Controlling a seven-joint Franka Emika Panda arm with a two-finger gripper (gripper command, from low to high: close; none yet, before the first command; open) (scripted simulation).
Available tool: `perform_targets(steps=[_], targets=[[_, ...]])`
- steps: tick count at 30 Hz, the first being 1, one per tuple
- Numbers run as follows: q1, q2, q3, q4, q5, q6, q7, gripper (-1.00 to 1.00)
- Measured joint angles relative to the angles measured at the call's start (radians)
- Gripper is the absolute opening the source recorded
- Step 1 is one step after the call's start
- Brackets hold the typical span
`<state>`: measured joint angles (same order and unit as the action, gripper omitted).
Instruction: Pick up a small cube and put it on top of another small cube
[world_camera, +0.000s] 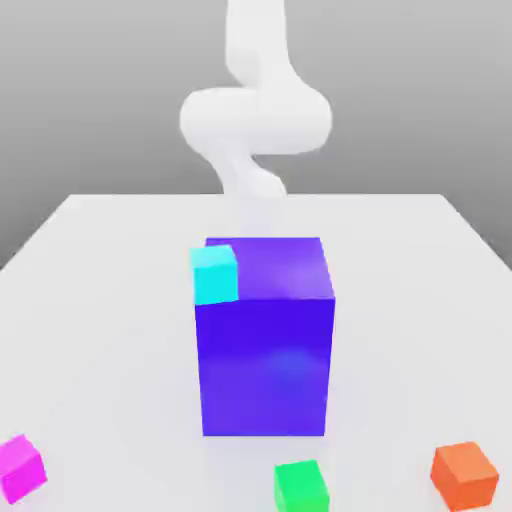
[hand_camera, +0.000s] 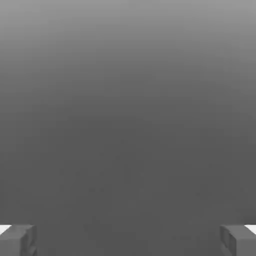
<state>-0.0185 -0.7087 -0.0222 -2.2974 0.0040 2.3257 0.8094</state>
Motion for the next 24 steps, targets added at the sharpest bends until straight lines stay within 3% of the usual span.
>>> perform_targets(steps=[24], targets=[[-0.209,0.879,-0.210,0.024,0.145,0.249,0.013,0.00]])
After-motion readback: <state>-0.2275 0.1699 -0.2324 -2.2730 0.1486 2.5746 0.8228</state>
